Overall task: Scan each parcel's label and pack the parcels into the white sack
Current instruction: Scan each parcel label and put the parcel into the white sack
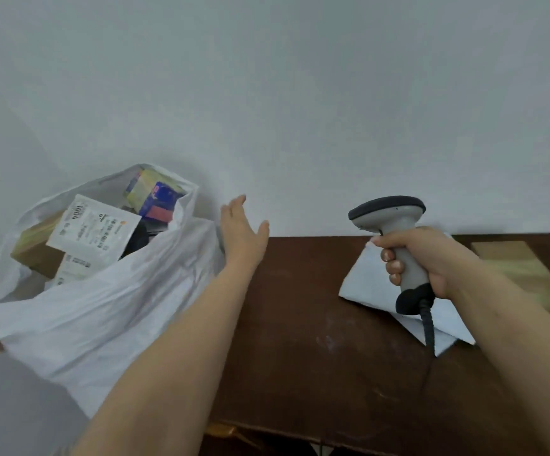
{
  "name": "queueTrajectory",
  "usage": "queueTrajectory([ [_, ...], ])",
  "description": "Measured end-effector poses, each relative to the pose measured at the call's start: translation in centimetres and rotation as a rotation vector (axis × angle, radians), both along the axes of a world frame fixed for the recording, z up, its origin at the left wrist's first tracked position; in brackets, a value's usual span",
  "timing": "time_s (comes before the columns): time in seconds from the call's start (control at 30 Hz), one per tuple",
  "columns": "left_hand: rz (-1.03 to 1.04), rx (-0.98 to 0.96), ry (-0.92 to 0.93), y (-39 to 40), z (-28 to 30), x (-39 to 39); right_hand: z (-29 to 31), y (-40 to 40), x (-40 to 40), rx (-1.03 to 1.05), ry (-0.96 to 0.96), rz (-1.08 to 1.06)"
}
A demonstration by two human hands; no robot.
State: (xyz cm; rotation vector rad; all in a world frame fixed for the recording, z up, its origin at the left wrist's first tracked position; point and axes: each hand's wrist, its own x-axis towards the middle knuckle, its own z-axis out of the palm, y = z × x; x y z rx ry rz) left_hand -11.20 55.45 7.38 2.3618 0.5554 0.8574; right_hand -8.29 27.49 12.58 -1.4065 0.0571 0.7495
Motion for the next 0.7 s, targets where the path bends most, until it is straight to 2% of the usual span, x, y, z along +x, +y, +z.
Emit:
queueTrajectory([
  [0.23, -0.432, -0.097, 0.238, -17.4, -6.8, 8.3, -4.3, -13.0, 3.3, -0.068, 0.116, -0.319],
  [0.4, -0.661, -0.037, 0.441, -28.5, -11.4, 12.2, -6.9, -21.9, 4.2, -0.135, 0.166, -0.534],
  [0.5, -0.799, 0.078, 0.572, -33.9, -14.3, 14.1, -8.6, -26.0, 4.3, -0.122, 0.229, -0.606],
  [0.63, -0.973, 0.445, 0.771, -39.7, -16.6, 16.4, -10.4, -29.2, 4.0, -0.111, 0.285, -0.664],
  [0.7, -0.985, 0.458, 0.854, -41.8, -17.5, 17.4, -10.9, -30.2, 3.9, -0.106, 0.3, -0.684],
])
